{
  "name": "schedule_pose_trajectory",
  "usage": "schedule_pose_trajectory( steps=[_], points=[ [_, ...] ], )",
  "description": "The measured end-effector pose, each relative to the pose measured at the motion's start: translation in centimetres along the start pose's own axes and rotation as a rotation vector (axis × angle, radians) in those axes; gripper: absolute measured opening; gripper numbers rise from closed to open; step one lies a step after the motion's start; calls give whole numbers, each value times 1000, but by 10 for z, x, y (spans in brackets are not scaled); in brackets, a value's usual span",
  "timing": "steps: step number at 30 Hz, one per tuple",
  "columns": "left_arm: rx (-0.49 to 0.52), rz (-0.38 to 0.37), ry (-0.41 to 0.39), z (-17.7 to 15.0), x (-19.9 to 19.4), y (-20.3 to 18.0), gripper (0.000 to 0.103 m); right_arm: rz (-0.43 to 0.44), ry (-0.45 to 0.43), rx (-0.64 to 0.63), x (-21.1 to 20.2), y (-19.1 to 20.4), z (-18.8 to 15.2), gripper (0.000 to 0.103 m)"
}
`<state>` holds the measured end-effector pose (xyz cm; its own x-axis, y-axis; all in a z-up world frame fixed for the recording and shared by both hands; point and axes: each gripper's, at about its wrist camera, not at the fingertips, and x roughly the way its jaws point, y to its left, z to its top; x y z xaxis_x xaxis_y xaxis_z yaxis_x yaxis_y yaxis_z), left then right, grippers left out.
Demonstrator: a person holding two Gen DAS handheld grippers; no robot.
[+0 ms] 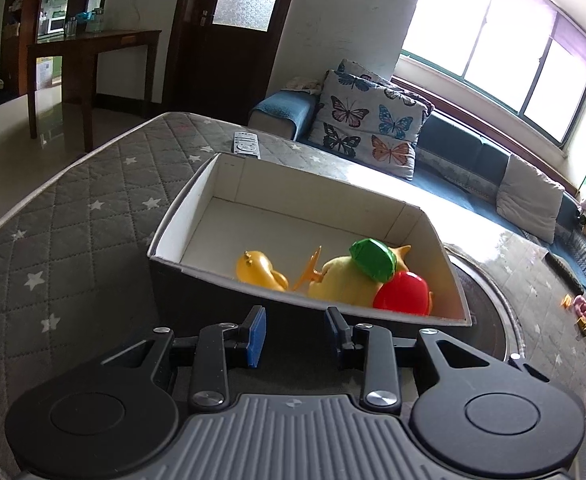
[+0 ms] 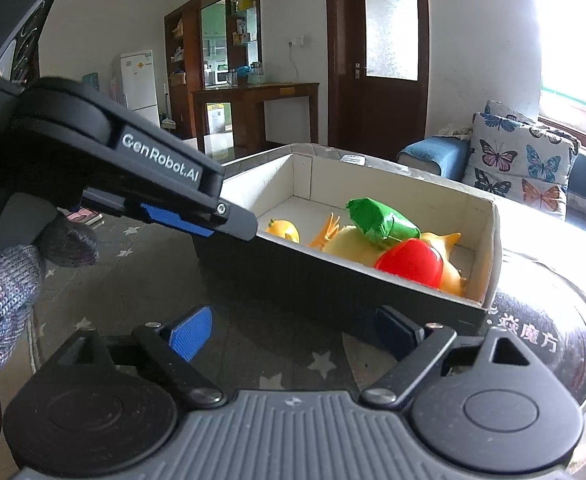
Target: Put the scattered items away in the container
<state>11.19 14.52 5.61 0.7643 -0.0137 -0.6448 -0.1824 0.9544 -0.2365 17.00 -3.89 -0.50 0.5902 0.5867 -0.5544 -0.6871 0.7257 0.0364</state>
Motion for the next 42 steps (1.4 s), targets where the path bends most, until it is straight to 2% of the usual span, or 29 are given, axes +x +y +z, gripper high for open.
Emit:
schedule_pose_trajectory(
  steps=[3, 11, 42],
  points=[
    [5, 12, -4, -6, -5, 0, 35, -13, -3, 3, -4, 1, -3, 99],
    [20, 37, -15, -22, -15, -1, 35, -40, -2, 32, -13, 3, -9, 103],
    [44, 102, 8, -65, -38, -19, 35, -143, 5, 89, -41, 10, -34, 103]
  ],
)
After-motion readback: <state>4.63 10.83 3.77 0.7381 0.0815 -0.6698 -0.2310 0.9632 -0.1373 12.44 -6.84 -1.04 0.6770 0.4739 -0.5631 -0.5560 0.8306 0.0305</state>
